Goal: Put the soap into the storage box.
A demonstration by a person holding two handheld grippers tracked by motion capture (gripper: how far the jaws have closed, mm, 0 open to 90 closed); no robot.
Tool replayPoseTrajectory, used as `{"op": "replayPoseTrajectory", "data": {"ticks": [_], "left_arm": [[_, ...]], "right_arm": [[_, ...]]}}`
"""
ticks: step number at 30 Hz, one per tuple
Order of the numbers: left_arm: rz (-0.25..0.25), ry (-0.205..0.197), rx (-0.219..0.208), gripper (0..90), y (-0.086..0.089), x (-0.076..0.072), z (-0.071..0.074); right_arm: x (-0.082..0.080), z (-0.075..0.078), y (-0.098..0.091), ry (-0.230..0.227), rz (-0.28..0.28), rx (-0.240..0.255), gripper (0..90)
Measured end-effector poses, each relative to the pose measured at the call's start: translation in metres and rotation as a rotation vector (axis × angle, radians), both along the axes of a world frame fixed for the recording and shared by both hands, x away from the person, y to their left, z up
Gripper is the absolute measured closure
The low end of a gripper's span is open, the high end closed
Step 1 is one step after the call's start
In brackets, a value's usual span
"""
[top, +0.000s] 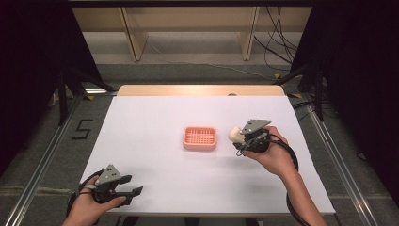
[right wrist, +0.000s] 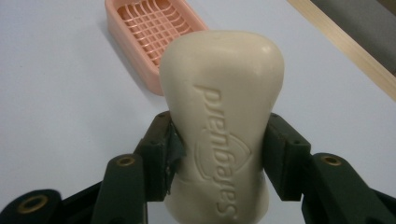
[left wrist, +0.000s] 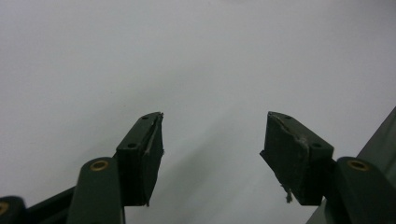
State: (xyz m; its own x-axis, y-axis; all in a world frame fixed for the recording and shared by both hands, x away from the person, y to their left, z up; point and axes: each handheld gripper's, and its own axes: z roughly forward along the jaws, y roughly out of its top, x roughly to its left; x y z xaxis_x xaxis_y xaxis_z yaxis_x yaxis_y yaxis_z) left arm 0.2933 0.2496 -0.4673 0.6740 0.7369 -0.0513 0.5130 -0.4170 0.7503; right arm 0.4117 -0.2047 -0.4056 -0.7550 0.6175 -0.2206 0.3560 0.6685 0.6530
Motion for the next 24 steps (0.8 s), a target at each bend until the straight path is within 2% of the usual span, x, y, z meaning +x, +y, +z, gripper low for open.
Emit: {"op": "replayPoseTrajectory", "data": {"ticks": [8,11,15,17,22,24], "left_arm": [[0.004,0.003,-0.013,37.1,-0.0005,-0.0006,0.0],[0.005,0.011,-0.018,37.1,-0.0007,-0.0013,0.0003],[0.005,0.012,-0.018,37.1,-0.0009,-0.0015,0.0004],[0.005,0.011,-0.018,37.1,-0.0008,-0.0015,0.0005],[0.003,0.01,-0.014,37.1,-0.0003,-0.0014,0.0011],[0.003,0.01,-0.015,37.1,-0.0002,-0.0014,0.0013]], "right_arm": [[0.0014,0.0008,0.0014,-0.004,-0.007,0.003,50.7],[0.0035,0.0011,0.0017,-0.012,0.021,0.0,50.7],[0.0021,0.0011,0.0039,-0.005,-0.007,0.012,50.7],[0.0037,0.0006,0.0044,-0.016,0.011,0.009,50.7],[0.0047,-0.0001,0.0069,-0.008,0.006,0.007,50.7],[0.0062,-0.0006,0.0078,-0.016,0.022,0.006,50.7]]}}
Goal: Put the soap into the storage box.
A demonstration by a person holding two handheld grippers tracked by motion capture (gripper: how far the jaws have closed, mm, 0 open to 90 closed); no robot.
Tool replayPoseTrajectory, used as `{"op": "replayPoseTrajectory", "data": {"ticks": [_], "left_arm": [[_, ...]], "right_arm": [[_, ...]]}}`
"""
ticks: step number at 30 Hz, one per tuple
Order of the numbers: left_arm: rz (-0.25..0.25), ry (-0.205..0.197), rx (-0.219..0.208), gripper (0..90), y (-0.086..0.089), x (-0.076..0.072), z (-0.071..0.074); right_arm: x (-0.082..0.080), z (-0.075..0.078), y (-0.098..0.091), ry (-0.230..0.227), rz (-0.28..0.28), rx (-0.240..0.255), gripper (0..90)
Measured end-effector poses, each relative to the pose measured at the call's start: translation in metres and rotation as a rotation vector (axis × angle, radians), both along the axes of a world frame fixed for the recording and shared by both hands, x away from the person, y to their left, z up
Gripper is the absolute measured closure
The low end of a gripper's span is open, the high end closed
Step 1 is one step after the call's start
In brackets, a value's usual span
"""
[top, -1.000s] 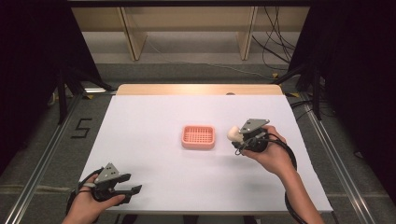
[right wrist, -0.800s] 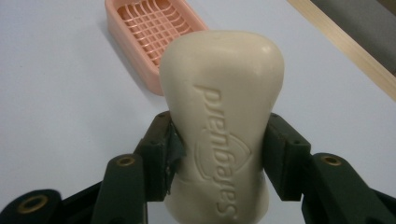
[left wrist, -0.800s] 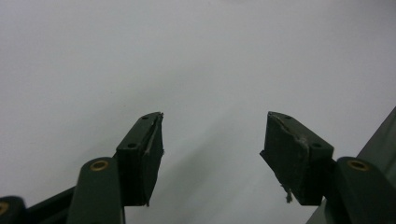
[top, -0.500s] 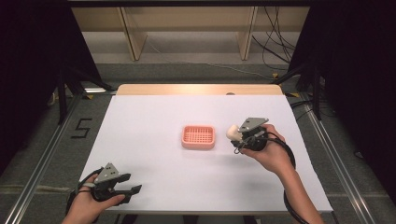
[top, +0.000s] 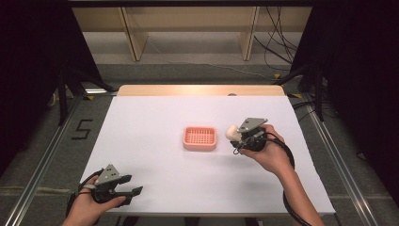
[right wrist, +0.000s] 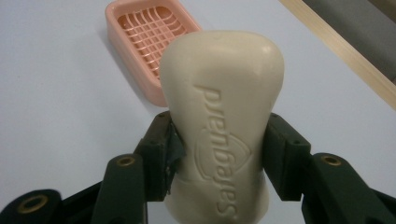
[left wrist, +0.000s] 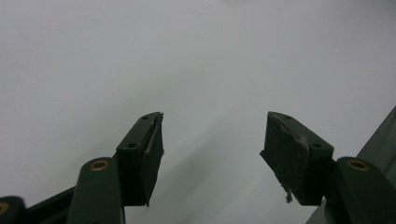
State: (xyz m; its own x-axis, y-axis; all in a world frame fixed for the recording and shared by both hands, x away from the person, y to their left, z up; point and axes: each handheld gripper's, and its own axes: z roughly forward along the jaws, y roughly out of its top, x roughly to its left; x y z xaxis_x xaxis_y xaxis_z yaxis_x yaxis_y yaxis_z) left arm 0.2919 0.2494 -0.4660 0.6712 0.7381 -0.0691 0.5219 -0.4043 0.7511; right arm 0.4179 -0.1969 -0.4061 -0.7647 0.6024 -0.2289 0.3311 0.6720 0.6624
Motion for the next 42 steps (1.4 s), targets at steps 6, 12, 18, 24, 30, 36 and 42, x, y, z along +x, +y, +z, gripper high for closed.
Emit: {"op": "replayPoseTrajectory", "data": {"ticks": [6,12,18,24,30,36,42], "left_arm": [[0.005,-0.001,-0.009,37.1,0.0,0.0,0.0],[0.023,0.01,-0.02,37.1,0.0,-0.002,0.0],[0.019,-0.007,-0.017,37.1,0.001,-0.002,0.001],[0.016,-0.016,0.0,37.1,0.003,-0.002,0.001],[0.015,-0.017,0.0,37.2,0.003,-0.002,0.001],[0.022,-0.008,-0.021,37.1,0.001,-0.003,0.001],[0.023,-0.008,-0.022,37.2,0.001,-0.003,0.001]], "right_arm": [[0.001,0.001,0.003,0.004,-0.007,0.003,50.7],[0.003,0.002,0.005,-0.002,-0.008,0.001,50.7],[0.004,0.003,0.008,0.009,-0.006,0.003,50.7],[0.007,0.002,0.011,0.004,0.014,0.002,50.7],[0.009,0.003,0.015,0.004,0.014,0.0,50.7],[0.01,0.005,0.018,0.001,0.014,0.0,50.7],[0.012,0.006,0.021,0.001,0.025,-0.003,50.7]]}}
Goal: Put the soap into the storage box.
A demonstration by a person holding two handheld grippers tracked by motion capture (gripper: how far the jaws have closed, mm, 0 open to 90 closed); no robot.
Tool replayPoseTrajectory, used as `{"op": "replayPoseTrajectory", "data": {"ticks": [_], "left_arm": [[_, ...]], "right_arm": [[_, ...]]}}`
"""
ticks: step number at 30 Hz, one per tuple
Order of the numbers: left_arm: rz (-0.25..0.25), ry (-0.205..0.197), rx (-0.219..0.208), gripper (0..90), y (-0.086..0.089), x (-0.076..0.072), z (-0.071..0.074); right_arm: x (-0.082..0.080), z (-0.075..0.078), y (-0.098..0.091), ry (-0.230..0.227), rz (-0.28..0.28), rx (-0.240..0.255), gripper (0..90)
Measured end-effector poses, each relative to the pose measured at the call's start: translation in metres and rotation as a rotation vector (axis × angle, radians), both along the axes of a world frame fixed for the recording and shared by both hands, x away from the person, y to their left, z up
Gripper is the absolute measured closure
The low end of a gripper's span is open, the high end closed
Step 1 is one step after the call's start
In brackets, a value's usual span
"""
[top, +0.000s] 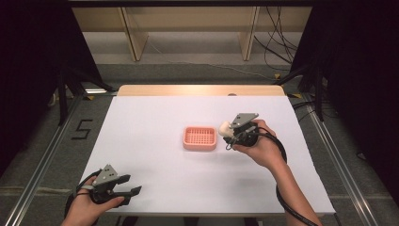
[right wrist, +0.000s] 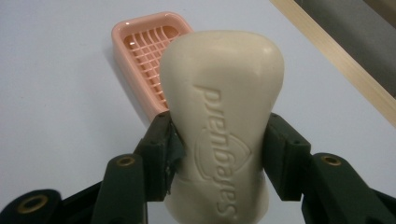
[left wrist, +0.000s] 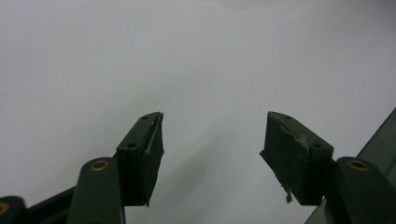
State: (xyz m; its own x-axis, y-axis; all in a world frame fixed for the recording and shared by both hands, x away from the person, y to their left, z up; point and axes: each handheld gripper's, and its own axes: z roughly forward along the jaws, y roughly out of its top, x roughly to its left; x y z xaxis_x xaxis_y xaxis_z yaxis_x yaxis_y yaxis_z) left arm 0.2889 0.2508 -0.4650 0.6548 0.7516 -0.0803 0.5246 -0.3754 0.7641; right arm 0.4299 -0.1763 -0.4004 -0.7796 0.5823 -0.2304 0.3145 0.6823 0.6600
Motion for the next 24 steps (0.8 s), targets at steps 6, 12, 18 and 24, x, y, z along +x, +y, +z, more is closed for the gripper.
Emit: {"op": "replayPoseTrajectory", "data": {"ticks": [6,12,18,24], "left_arm": [[-0.004,-0.001,0.003,37.2,0.0,0.0,0.0],[0.002,0.009,0.003,37.2,0.0,0.0,0.0],[0.002,0.006,-0.003,37.2,0.0,0.0,0.0],[-0.009,-0.005,0.007,37.2,0.001,0.0,0.001]], "right_arm": [[0.002,-0.001,0.004,-0.006,-0.011,0.011,50.7],[0.005,0.001,0.008,-0.001,0.004,-0.001,50.7],[0.007,0.001,0.012,0.002,0.012,0.001,50.7],[0.008,-0.001,0.015,0.005,0.004,0.009,50.7]]}}
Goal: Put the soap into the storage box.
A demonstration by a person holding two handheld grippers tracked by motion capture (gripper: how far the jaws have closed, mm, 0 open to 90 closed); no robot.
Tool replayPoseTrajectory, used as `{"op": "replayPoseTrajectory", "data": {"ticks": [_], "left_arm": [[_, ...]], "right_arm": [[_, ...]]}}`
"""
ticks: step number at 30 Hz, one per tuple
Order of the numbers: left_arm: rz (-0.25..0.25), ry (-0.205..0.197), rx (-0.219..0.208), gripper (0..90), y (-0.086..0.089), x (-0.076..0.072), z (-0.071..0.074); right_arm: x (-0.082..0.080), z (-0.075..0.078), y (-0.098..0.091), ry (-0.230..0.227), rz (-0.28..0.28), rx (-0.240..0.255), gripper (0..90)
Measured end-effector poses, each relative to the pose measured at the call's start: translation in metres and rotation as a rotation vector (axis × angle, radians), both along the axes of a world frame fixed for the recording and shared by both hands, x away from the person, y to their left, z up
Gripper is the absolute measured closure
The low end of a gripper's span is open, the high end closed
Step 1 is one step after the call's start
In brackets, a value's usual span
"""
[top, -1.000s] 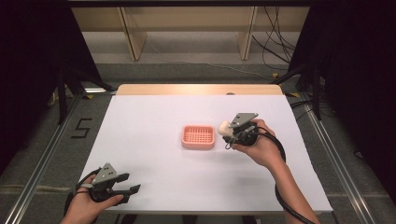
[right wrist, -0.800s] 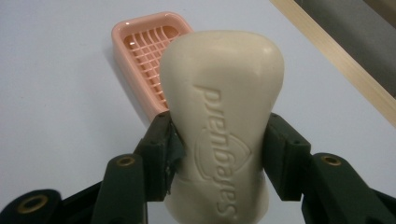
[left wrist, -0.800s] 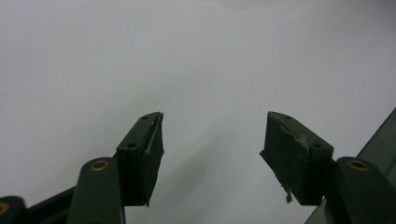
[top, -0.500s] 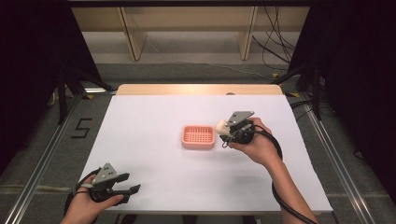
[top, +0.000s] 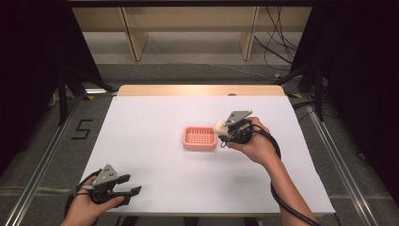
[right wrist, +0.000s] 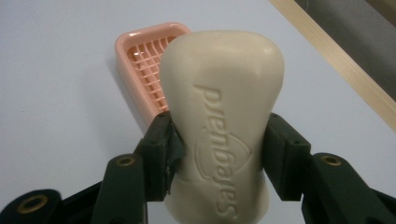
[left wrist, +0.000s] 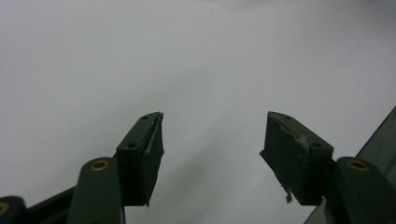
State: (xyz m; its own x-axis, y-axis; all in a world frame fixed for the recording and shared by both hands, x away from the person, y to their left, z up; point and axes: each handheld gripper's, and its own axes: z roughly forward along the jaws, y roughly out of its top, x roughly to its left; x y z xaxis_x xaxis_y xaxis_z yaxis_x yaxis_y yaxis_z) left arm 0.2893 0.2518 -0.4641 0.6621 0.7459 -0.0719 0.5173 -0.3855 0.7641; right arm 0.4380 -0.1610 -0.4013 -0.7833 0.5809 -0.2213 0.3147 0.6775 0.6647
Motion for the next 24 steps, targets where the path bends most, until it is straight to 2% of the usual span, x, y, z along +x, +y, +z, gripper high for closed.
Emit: {"op": "replayPoseTrajectory", "data": {"ticks": [8,9,10,14,18,19,24], "left_arm": [[0.011,0.009,-0.008,37.1,-0.001,-0.0005,-0.0005],[0.011,0.01,-0.009,37.1,-0.0011,-0.0005,-0.0006],[0.012,0.011,-0.01,37.2,-0.0012,-0.0006,-0.0007],[0.012,0.011,-0.01,37.2,-0.001,-0.0006,-0.0007],[0.012,0.012,-0.011,37.1,-0.0012,-0.0006,-0.0008],[0.012,0.012,-0.011,37.2,-0.0012,-0.0006,-0.0008],[0.012,0.012,-0.011,37.2,-0.0012,-0.0005,-0.0009]], "right_arm": [[0.0025,0.0003,0.003,-0.009,0.009,-0.005,50.7],[0.0031,0.0014,0.0032,0.007,0.016,-0.012,50.7],[0.0033,0.0007,0.0037,-0.008,0.015,-0.009,50.7],[0.0046,0.0005,0.0061,-0.003,0.008,-0.011,50.7],[0.0063,0.0016,0.0072,-0.004,0.024,-0.02,50.7],[0.0071,0.0008,0.0078,-0.022,0.024,-0.022,50.7],[0.0073,0.0008,0.0091,0.01,0.021,-0.03,50.7]]}}
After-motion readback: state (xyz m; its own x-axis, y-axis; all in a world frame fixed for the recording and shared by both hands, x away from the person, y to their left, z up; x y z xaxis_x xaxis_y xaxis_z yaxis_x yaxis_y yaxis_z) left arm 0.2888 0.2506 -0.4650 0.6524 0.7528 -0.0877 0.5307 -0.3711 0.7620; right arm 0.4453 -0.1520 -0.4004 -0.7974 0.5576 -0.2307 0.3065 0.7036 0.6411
